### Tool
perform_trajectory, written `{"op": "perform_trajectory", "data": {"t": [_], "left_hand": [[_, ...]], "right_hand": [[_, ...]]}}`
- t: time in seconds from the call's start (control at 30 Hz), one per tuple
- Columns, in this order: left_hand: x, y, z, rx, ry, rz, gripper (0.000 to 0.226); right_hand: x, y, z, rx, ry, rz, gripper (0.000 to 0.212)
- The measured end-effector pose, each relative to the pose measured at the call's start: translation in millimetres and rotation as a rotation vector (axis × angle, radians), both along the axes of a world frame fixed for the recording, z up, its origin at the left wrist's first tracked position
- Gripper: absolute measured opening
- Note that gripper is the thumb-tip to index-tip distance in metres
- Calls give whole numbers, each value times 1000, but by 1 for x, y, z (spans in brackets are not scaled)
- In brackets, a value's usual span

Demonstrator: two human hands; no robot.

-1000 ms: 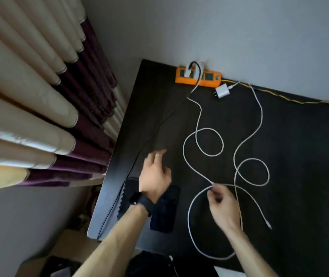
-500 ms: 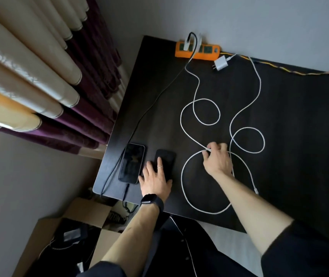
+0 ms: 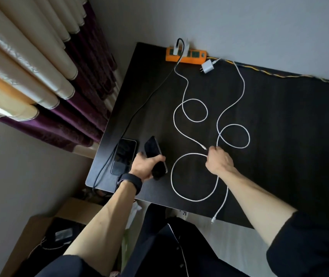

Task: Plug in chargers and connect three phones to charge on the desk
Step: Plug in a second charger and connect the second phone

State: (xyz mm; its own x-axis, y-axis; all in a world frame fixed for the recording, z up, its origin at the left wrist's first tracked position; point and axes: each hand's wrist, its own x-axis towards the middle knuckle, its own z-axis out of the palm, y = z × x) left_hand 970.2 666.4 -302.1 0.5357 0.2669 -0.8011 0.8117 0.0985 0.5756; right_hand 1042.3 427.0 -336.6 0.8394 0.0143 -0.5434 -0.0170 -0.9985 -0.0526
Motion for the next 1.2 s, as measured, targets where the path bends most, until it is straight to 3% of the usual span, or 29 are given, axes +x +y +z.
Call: {"op": "perform_trajectory", "data": {"t": [0.1,0.17,0.33,0.5,0.73,0.87,1.0,1.2], "left_hand": [[-6,-1,3,-105,-35,41,25],[-10,1,4,-155,-47,64,39],[-22,6,6,-373,-16,134,31],[-8,9,19,-508,-66,229,48],[20,2,62,-732,-143,227,18],[33,-9,72,-698,-264,207,28],[35,-17,81,-553,-270,144,33],[34,-38,90,-624,-301,259,34]], "right_hand": [[-9,-12,-4,-27,-27,-117,38],[-6,-6,-4,-2,-86,-177,42],[5,26,-8,71,-88,-156,43],[10,32,-9,50,-55,-43,34],[-37,16,41,528,-466,-77,6],[-66,-5,70,681,-600,-179,5],[-84,-14,98,804,-594,-383,10],[-102,-17,142,1194,-384,-617,18]]}}
